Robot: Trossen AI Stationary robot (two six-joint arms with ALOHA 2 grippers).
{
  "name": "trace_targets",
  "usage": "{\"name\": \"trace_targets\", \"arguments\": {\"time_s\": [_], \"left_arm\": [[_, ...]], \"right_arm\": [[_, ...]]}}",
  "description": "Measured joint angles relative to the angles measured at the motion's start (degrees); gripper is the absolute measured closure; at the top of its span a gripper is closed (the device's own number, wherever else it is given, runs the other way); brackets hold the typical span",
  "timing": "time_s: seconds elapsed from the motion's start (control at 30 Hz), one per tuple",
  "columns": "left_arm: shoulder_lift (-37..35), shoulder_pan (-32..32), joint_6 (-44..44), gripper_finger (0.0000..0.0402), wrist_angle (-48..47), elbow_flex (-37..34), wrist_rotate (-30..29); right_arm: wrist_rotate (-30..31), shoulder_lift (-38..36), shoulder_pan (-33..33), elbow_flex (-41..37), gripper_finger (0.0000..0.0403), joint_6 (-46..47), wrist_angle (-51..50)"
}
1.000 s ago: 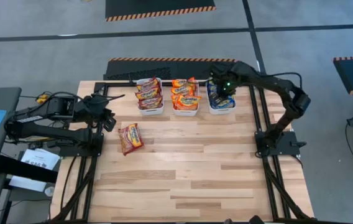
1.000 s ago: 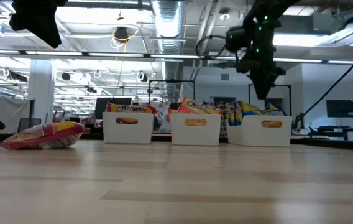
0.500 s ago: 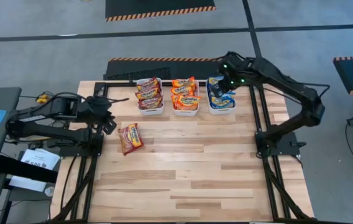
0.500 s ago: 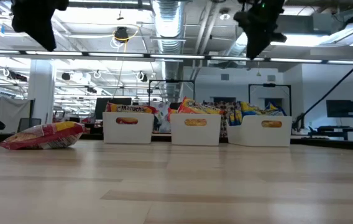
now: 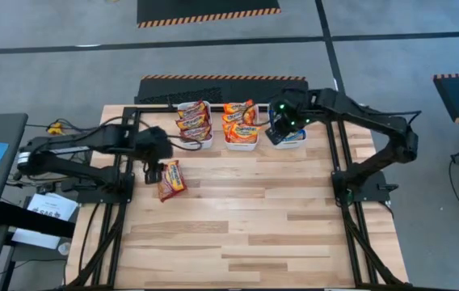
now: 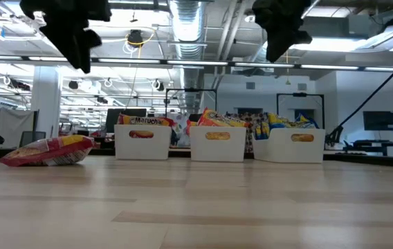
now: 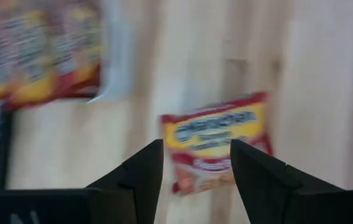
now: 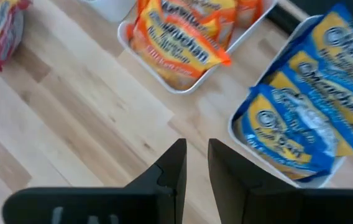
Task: Sort Maruchan noodles
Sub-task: Put the red noodle pack into the left white bin
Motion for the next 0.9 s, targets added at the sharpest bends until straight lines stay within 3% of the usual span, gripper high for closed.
{"name": "trace_targets", "arguments": {"time_s": [0.1, 0.23, 0.57, 0.9], "left_arm": [[3.5, 2.4, 7.8, 0.0227, 0.0, 0.0, 8.2], [8.5, 5.2, 17.1, 0.0227, -0.2, 0.0, 13.2], [21.2, 7.6, 34.7, 0.0227, 0.5, 0.0, 15.7], [30.6, 7.6, 39.0, 0.0227, 4.1, 1.5, 16.1]], "right_arm": [[0.0, 2.0, 2.2, 0.0, 0.0310, 0.7, 0.0], [0.0, 4.6, 4.7, 0.0, 0.0310, 0.8, -0.1], [0.0, 8.2, 7.6, 0.0, 0.0310, -1.2, -1.7], [0.0, 7.6, 6.5, 0.0, 0.0310, -1.3, -1.3]]}}
